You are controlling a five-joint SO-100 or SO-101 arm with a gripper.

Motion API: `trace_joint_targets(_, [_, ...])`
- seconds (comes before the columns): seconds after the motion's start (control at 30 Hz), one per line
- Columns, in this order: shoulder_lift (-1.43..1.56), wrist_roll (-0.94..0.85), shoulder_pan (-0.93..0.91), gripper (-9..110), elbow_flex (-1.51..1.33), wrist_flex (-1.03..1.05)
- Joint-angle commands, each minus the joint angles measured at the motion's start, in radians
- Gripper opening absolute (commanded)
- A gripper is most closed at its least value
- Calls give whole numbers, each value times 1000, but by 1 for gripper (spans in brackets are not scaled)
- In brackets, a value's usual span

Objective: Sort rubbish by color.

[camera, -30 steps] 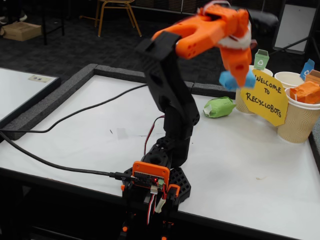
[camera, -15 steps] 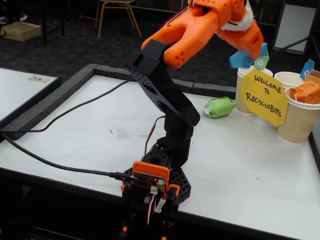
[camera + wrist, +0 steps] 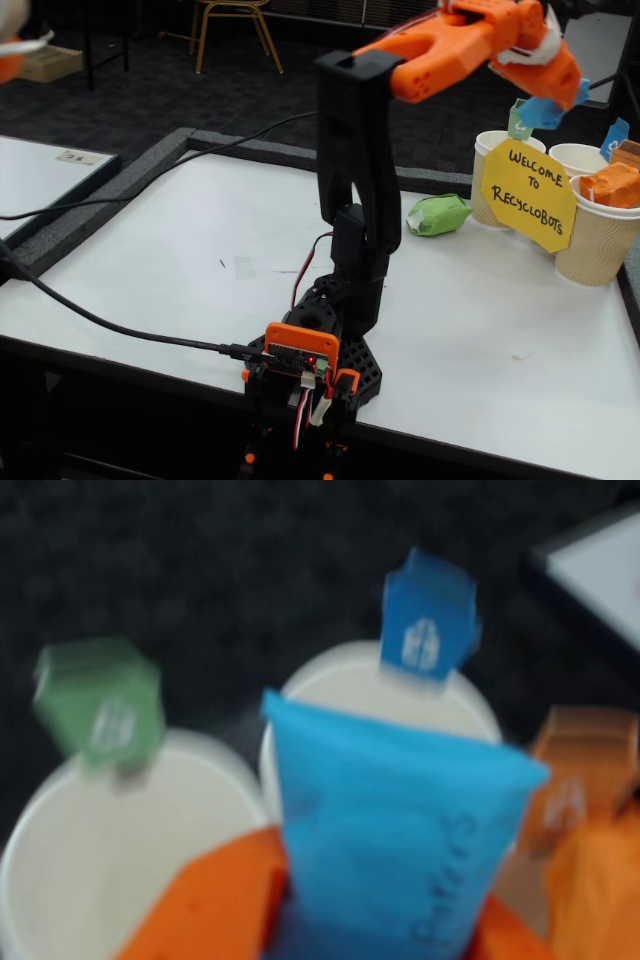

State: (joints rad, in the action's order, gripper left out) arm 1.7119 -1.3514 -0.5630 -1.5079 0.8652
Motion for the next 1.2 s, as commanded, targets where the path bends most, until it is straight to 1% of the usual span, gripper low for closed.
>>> trace_joint_targets(0.0, [-69,-18,-35,0,225,-179])
trace_joint_targets(0.17, [-172,-18,-38,0,264,-364])
trace_joint_targets(0.43, [-216,-18,-38,1,201,-440])
trace_joint_targets(0.57, [-222,-18,-41,18,193,-442])
trace_joint_targets(0.6, [-222,-18,-41,20,193,-442])
trace_joint_targets(0.93, [-221,-18,-46,21,193,-433])
trace_joint_targets(1.17, [-207,-18,-66,19,195,-336])
